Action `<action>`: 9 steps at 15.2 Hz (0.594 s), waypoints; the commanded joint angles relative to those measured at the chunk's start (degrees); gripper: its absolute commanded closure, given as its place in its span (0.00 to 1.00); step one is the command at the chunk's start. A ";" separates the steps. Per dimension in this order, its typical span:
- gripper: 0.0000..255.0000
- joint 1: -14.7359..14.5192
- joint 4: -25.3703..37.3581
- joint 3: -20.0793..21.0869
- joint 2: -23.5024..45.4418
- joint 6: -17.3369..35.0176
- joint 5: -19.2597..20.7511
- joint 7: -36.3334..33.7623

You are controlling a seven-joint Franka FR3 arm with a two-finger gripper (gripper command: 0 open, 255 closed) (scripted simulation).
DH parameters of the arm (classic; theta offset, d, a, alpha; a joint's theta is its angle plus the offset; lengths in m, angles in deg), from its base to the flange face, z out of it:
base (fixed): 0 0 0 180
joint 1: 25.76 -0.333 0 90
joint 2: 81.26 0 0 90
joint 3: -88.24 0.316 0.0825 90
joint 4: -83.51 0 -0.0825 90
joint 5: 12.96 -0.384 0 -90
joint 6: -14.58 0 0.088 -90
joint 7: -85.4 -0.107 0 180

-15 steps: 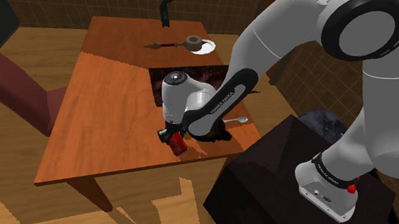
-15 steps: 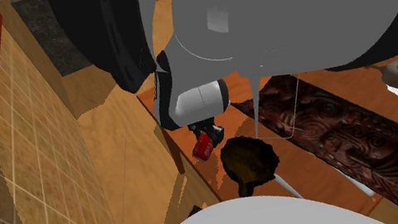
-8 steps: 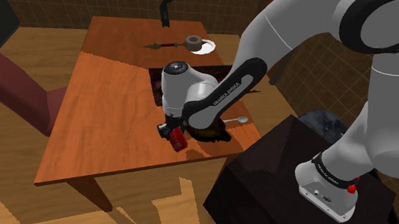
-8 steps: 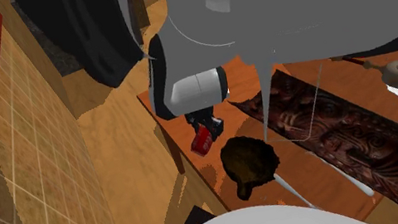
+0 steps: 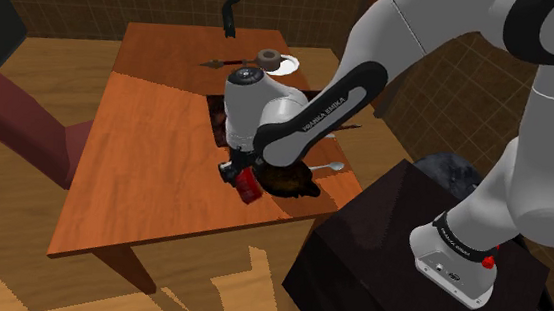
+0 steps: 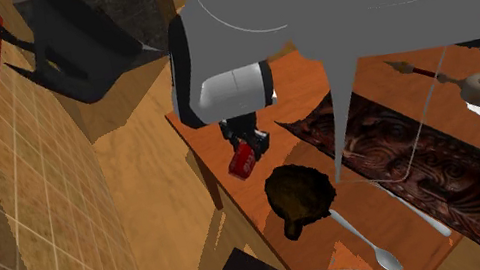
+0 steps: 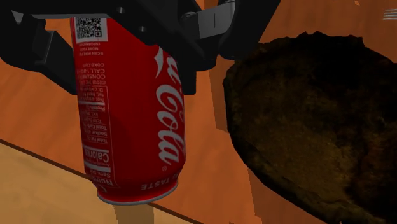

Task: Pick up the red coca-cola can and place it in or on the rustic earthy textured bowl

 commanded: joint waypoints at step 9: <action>1.00 1.11 0.12 1.67 -5.97 -5.90 -2.57 1.69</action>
